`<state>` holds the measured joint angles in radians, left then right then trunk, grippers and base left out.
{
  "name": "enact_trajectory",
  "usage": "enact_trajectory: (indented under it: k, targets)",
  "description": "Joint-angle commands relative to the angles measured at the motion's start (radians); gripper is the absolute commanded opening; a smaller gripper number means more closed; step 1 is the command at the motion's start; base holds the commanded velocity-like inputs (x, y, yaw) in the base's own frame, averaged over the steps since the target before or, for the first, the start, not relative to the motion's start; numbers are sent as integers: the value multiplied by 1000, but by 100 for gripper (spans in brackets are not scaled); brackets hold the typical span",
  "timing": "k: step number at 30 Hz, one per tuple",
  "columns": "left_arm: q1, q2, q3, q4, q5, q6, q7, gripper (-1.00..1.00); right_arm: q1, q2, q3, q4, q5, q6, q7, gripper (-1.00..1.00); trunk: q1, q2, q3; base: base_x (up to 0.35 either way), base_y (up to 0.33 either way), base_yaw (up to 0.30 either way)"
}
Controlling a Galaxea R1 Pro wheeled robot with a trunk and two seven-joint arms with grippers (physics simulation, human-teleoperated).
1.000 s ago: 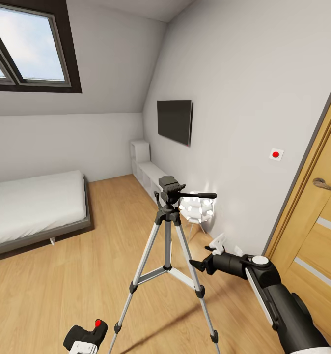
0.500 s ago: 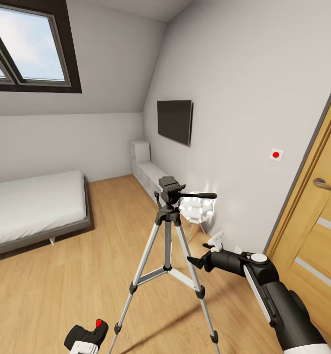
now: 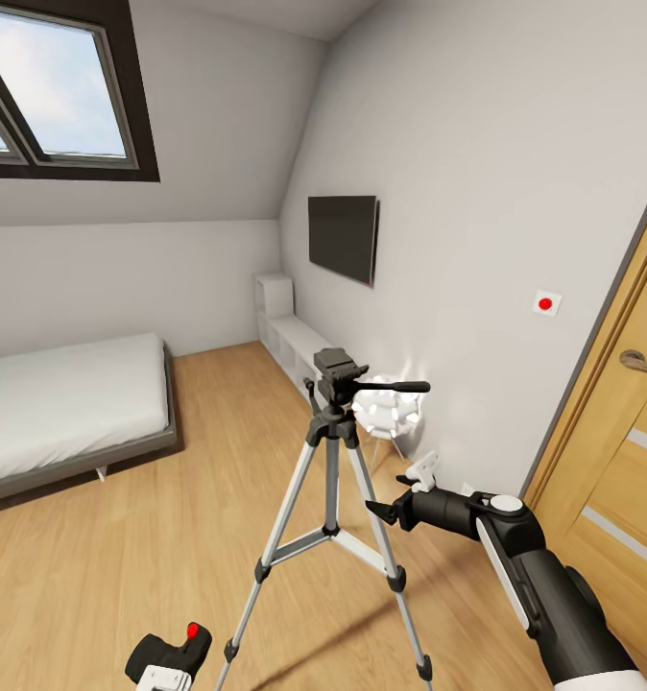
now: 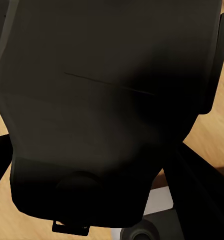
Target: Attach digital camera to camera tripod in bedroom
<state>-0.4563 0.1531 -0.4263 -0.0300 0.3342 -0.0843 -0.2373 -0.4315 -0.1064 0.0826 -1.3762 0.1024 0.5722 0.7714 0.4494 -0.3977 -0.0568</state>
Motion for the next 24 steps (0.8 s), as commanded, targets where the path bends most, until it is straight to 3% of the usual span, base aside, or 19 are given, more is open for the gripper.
enact_trajectory:
  k: [1, 24]
  targets:
    - [-1, 0, -8, 1, 9, -3, -4, -100, -1, 0, 0, -1, 10, 1, 7, 100, 1, -2, -2, 3, 1, 0]
    - [-1, -1, -9, 4, 9, -3, -5, -100, -2, -1, -1, 19, 12, 2, -7, 100, 1, -2, -2, 0, 7, 0]
